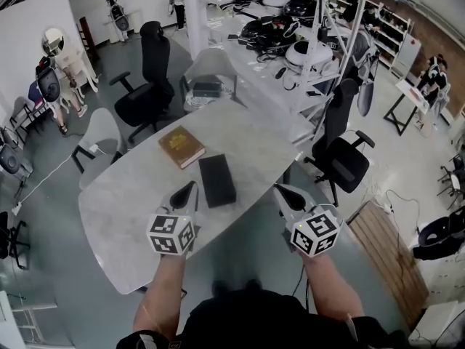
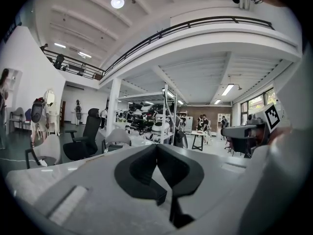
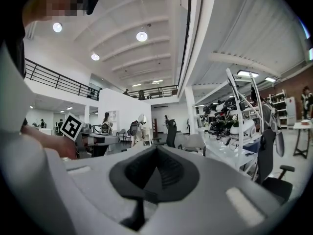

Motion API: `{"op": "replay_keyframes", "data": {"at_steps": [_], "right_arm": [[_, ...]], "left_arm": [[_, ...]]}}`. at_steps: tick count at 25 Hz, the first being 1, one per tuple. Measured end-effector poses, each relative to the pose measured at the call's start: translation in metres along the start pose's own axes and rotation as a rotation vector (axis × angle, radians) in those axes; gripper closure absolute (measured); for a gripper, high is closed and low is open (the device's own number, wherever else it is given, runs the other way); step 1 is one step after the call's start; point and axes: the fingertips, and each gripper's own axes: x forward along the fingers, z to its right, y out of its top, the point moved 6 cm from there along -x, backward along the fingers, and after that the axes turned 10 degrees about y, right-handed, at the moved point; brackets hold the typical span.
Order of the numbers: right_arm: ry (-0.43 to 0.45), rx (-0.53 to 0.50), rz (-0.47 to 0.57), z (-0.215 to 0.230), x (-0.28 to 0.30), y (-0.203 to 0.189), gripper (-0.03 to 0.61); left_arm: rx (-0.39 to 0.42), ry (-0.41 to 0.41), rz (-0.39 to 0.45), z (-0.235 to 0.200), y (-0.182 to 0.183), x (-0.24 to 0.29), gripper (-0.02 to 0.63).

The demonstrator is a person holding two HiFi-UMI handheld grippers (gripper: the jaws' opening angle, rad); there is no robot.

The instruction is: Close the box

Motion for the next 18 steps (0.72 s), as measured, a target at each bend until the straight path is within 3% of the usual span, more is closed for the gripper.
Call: {"op": "replay_keyframes", "data": {"at_steps": [18], "right_arm": [[0.042,0.066,-0.005,-0.010,0.006,-0.016,0.577]], "left_arm": [[-0.009,0.037,-0.022,-0.007,-0.005,-0.013,0.603]]}}
